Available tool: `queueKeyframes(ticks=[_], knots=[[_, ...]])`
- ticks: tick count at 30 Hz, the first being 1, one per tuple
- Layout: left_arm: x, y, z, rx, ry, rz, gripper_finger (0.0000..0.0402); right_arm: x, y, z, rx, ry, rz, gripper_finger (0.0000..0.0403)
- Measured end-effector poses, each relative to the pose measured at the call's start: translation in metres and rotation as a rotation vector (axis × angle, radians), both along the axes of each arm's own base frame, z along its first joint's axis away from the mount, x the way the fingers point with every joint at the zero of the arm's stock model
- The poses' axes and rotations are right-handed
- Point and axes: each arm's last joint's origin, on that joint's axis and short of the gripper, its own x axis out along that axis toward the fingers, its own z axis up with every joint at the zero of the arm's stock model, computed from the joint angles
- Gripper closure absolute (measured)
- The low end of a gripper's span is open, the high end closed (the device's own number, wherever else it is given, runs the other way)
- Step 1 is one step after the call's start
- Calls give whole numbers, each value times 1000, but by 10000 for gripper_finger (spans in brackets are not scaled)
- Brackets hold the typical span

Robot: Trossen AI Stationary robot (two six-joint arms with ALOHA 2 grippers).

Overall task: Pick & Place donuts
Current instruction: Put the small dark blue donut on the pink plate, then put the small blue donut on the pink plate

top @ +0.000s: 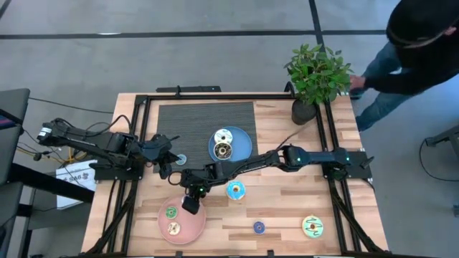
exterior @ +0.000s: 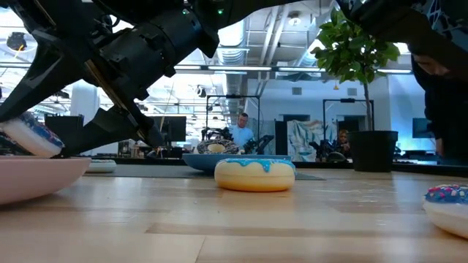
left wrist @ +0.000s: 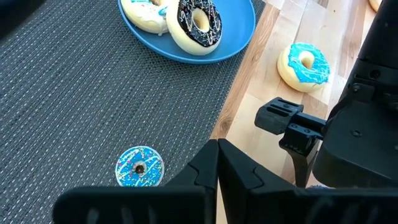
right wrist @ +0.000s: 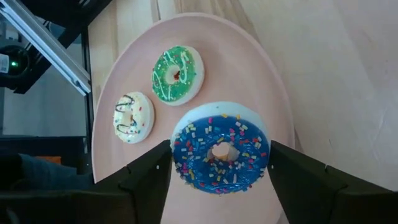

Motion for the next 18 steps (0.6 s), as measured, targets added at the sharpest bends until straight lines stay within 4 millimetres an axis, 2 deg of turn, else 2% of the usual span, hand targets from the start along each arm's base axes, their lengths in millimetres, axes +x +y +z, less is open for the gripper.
queueKeyframes(ticks=[10,14,18], knots=[[0,0,0,-5,-2,3,402,-2,-2,-1,-15,33,-32,51],[0,0,0,-6,-1,3,402,-1,-7,1,23,31,-7,38],[0,0,0,-11,-5,1,402,-1,-7,24,30,-52,30,38]])
